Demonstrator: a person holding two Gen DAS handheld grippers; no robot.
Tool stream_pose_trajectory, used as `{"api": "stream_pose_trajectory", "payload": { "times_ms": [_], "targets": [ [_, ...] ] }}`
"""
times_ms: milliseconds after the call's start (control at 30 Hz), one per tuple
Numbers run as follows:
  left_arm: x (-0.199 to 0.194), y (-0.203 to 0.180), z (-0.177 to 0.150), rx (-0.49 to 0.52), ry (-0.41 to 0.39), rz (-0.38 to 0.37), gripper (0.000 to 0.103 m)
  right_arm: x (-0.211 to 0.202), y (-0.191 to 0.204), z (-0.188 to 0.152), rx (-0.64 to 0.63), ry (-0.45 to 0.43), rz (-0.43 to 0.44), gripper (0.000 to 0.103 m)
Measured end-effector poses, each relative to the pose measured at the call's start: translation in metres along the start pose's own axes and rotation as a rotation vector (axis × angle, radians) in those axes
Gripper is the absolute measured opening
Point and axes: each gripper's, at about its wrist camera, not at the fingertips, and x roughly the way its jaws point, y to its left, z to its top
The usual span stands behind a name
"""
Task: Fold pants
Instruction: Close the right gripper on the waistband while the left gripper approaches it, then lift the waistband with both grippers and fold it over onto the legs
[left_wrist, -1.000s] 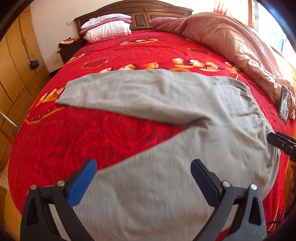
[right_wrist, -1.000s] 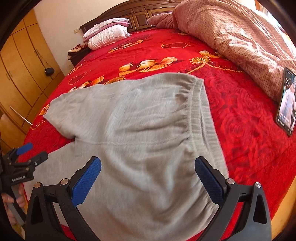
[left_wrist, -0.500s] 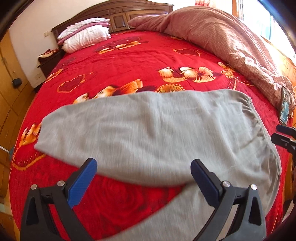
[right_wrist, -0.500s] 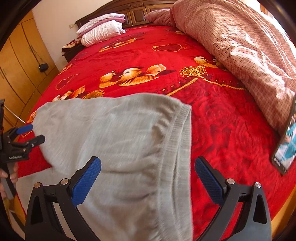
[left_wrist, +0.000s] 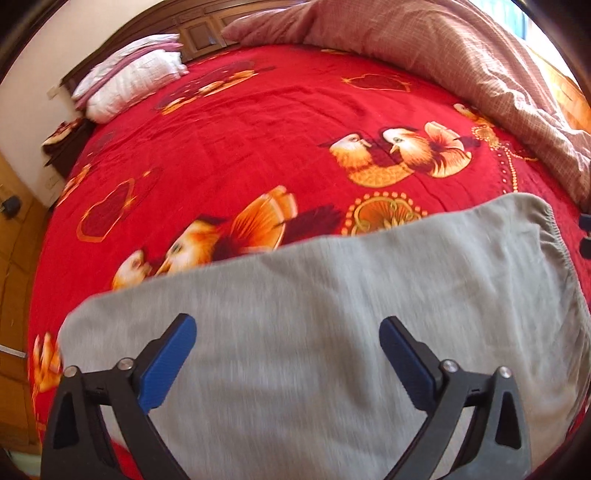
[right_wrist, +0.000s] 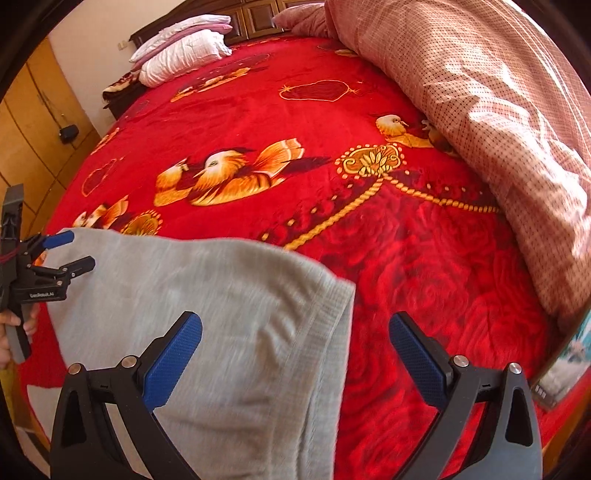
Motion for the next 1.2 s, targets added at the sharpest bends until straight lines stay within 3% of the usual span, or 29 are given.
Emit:
{"api": "stream_pose_trajectory", "payload": {
  "times_ms": [400, 567, 700, 767, 833, 867, 900, 967, 1067, 1133, 1200],
  "targets": [
    [0.058, 0.006, 0.043, 0.125, 0.085, -0.132, 0.094, 0.048, 0.008, 0.031, -0.089, 0.097, 0.054, 0.100],
    [0.076, 0.019, 0.047, 0.097, 0.136, -0.240, 0.097, 0.072, 0.014, 0.027, -0.136, 0.148, 0.054, 0.097],
    [0.077, 0.012, 0.045, 0.141, 0.131, -0.220, 0.098, 0.075, 0.030, 0.022, -0.241, 0.131, -0.005, 0.097],
    [0.076, 0.009, 0.045, 0.137, 0.131, -0.220, 0.095, 0.074, 0.034, 0.021, -0.259, 0.122, 0.003, 0.089],
    [0.072, 0.007, 0.044, 0.135, 0.120, -0.235, 0.084, 0.071, 0.037, 0.021, -0.267, 0.117, 0.025, 0.075],
    [0.068, 0.005, 0.041, 0.139, 0.113, -0.237, 0.081, 0.067, 0.039, 0.021, -0.268, 0.111, 0.037, 0.058],
    [0.066, 0.002, 0.040, 0.146, 0.108, -0.237, 0.074, 0.065, 0.041, 0.021, -0.265, 0.106, 0.051, 0.035],
    [0.062, -0.002, 0.040, 0.155, 0.107, -0.232, 0.063, 0.059, 0.042, 0.022, -0.244, 0.107, 0.084, 0.010],
    [0.055, -0.009, 0.040, 0.171, 0.104, -0.219, 0.041, 0.041, 0.044, 0.020, -0.230, 0.065, 0.102, 0.007],
    [0.051, -0.011, 0.041, 0.172, 0.100, -0.205, 0.016, 0.028, 0.043, 0.020, -0.221, 0.036, 0.128, 0.007],
    [0.047, -0.008, 0.040, 0.146, 0.100, -0.199, 0.008, 0.013, 0.043, 0.015, -0.213, 0.012, 0.149, 0.006]
  ]
}}
